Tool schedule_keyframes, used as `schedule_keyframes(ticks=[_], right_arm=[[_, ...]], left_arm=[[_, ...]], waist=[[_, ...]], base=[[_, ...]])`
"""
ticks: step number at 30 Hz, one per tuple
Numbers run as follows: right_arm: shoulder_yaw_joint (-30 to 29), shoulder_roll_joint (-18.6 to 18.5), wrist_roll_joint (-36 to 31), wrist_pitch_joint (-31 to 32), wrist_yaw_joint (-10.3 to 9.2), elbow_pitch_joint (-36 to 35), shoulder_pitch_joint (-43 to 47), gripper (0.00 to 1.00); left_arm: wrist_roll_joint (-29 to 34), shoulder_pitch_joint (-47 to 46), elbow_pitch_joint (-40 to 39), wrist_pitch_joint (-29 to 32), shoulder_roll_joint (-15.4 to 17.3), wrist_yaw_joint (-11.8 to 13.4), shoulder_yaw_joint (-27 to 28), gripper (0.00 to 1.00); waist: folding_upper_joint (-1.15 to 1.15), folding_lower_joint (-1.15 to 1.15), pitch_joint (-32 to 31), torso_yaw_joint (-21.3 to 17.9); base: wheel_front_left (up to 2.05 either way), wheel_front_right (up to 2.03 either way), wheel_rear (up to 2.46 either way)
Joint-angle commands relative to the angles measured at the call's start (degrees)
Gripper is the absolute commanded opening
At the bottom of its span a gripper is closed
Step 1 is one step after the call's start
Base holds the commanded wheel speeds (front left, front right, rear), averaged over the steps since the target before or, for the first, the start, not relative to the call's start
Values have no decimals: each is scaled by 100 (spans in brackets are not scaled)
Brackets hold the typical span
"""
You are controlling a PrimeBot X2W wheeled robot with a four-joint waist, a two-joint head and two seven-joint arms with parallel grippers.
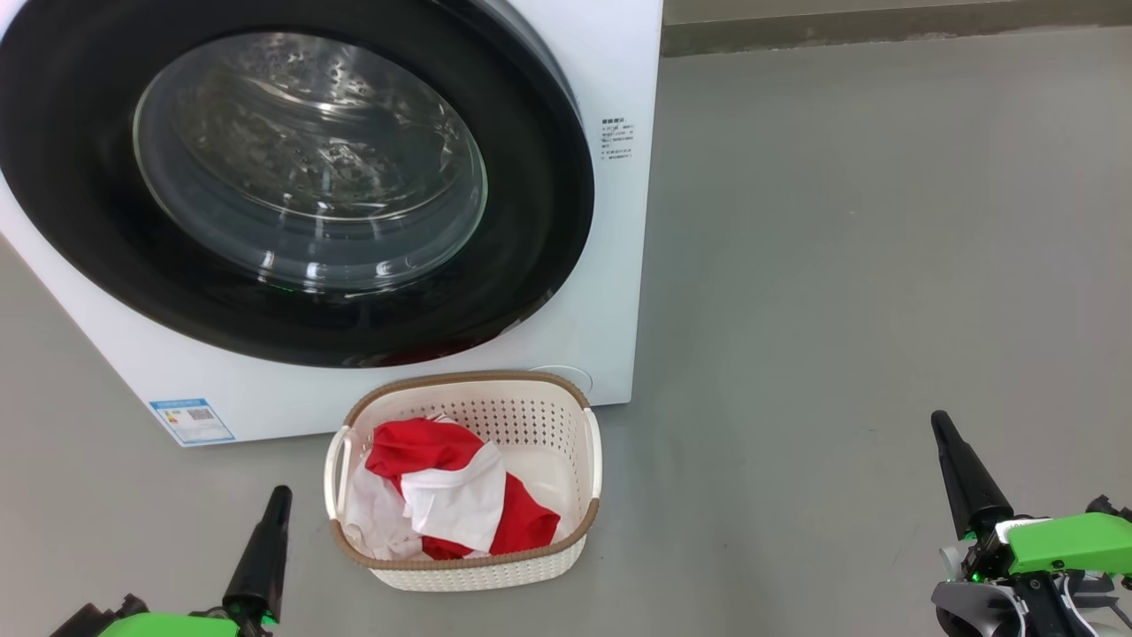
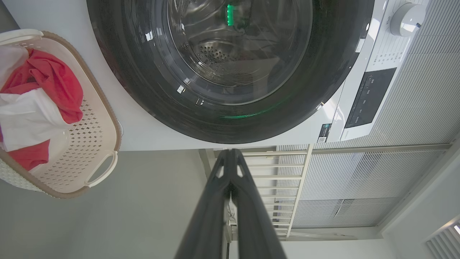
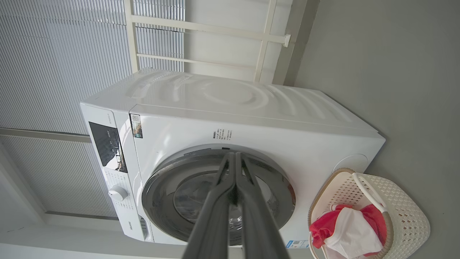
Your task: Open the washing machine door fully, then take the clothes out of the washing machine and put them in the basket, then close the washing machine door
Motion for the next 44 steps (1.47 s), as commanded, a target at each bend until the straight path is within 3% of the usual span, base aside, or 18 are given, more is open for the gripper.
schedule_keyframes(ticks=[1,44], right_arm=[[91,-49,-4,37,2,-143,-245,0],[90,-48,-6,39,2,-143,-245,0]], left_arm=[[-40,-225,-118,26,58,-40,198,0],[-41,-225,-119,25,58,-40,197,0]], waist=[[0,0,0,0],[0,0,0,0]], base=[[0,0,0],[0,0,0]])
